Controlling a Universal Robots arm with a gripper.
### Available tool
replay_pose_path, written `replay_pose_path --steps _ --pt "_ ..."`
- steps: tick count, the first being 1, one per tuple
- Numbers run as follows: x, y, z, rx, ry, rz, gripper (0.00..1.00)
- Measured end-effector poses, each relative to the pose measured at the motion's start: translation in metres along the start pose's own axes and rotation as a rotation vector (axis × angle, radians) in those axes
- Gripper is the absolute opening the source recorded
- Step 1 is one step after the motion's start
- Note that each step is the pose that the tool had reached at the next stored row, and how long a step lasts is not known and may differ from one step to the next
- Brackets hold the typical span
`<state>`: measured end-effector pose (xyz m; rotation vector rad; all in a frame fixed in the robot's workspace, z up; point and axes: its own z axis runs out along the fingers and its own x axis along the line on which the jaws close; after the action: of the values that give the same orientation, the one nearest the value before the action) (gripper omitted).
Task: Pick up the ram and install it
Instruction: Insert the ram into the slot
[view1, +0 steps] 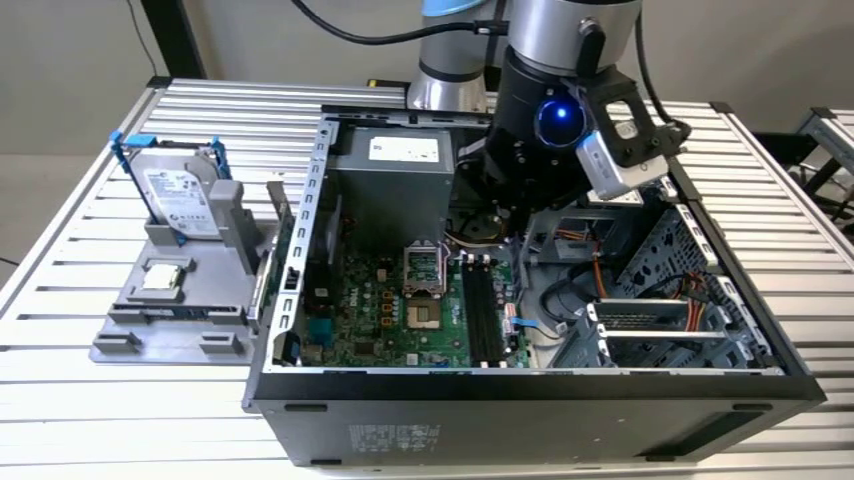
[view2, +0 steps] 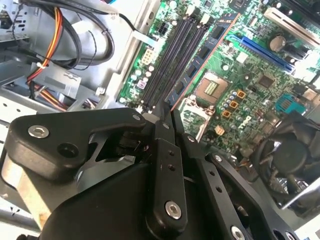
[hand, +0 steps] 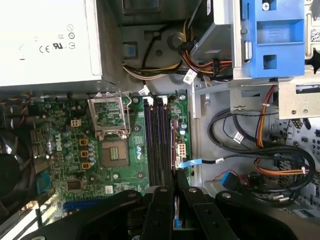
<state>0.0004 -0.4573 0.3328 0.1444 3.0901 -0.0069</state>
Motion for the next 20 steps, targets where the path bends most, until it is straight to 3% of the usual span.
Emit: replay_pose_path --steps 14,20 --pt "0.0008 0.0001 0.0254 0.0004 -0.0001 0.000 0.00" --pt "-0.0069 0.0009 0.0361 0.0006 0.0005 0.000 0.00"
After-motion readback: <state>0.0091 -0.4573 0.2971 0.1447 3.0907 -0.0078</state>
